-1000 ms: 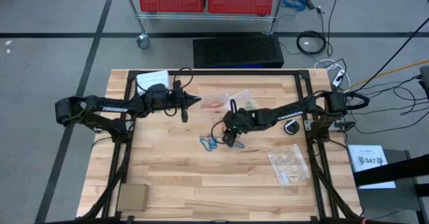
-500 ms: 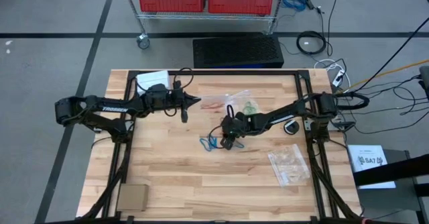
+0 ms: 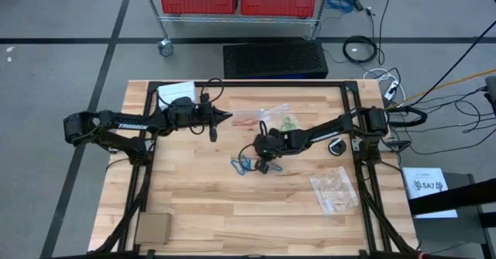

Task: Sort rubber bands
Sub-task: Put the red rubber band into the top left transparent zip lock bag

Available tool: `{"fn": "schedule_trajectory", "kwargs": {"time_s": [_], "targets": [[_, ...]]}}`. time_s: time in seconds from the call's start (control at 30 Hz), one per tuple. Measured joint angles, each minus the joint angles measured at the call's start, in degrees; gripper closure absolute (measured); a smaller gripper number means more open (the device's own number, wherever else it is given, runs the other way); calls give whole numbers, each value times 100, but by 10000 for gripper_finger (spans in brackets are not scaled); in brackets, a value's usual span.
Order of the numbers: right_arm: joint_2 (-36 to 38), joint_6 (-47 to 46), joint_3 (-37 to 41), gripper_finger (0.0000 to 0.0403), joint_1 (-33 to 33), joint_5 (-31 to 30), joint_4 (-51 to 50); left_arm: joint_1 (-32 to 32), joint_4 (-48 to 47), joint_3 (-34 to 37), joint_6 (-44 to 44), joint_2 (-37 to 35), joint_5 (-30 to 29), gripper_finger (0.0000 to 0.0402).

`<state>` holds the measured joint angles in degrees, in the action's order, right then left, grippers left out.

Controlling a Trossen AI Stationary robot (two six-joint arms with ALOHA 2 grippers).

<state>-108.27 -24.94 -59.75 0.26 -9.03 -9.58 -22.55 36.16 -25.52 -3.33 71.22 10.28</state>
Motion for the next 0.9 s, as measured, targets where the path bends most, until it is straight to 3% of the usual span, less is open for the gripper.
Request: {"fn": "schedule_trajectory", "kwargs": {"time_s": [0.33,0.63,0.9], "targets": [[498,957,-1284,402,168,-109,-901,0,-31,-2,-2,0,0,400],[544,2077,-2759,403,197,-1525,-2023,1,-52,-2,-2,0,129,400],[544,2602,-3635,403,107,-2336,-2739,0,-70,-2,-4,0,146,400]]}}
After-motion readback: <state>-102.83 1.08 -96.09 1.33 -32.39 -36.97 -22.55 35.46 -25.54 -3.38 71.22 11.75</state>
